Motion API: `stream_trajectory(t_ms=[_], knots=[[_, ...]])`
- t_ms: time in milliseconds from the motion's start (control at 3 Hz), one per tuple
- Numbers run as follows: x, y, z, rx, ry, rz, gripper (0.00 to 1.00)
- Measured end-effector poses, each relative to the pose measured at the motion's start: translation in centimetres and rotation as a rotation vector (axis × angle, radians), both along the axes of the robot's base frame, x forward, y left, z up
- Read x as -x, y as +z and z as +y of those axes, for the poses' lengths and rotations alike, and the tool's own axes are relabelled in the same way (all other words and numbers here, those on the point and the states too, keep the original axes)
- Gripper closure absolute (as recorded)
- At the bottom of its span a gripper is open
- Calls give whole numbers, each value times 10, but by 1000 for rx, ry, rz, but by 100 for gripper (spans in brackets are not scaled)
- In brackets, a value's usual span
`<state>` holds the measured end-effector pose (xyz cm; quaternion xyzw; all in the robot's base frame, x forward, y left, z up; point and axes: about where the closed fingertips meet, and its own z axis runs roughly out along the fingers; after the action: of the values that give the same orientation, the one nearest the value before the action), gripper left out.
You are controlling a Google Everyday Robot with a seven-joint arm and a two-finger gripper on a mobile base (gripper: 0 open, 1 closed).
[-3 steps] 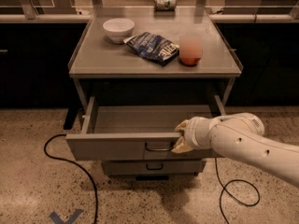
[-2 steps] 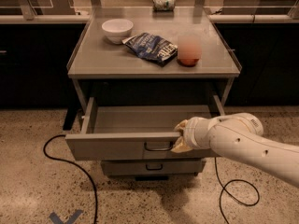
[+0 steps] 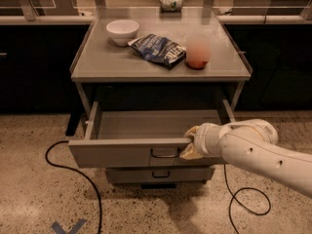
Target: Open top drawer
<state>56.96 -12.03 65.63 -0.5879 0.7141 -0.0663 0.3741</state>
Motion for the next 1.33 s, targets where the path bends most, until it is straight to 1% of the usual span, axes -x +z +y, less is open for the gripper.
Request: stream_trajectory(t_ms=[333, 667, 1000, 1333], knots=[[4, 2, -9, 9, -22, -9, 100], [5, 3, -8, 9, -22, -9, 100], [13, 2, -11, 17, -27, -18, 100], [15, 3, -11, 17, -27, -18, 100]])
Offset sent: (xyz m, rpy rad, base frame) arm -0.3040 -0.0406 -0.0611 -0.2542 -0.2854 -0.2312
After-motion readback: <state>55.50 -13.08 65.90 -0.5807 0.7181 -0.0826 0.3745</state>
